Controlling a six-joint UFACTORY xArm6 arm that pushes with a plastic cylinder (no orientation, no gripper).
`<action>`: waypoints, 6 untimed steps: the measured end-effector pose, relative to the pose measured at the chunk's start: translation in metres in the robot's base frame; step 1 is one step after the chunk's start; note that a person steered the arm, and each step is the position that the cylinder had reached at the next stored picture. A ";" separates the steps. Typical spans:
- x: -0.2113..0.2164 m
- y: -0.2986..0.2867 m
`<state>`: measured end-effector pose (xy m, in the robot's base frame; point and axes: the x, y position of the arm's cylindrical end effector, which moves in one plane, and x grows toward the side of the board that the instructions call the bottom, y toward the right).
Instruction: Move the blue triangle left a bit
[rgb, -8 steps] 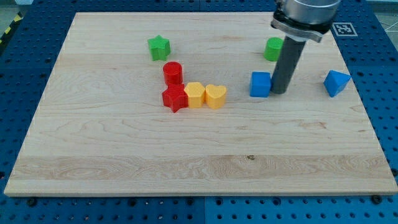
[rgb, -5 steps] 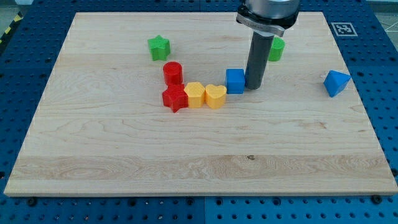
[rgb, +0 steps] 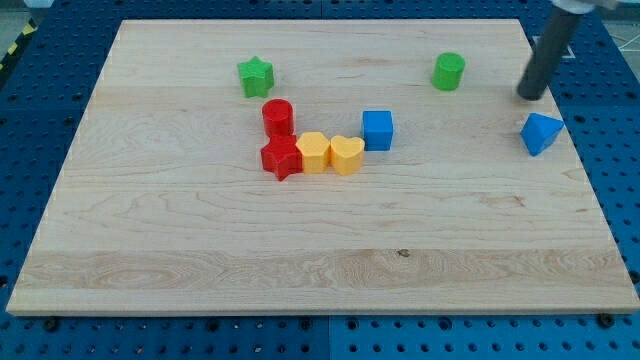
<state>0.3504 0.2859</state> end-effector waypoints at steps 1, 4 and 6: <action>0.023 0.028; 0.066 0.007; 0.060 -0.023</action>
<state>0.4105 0.2627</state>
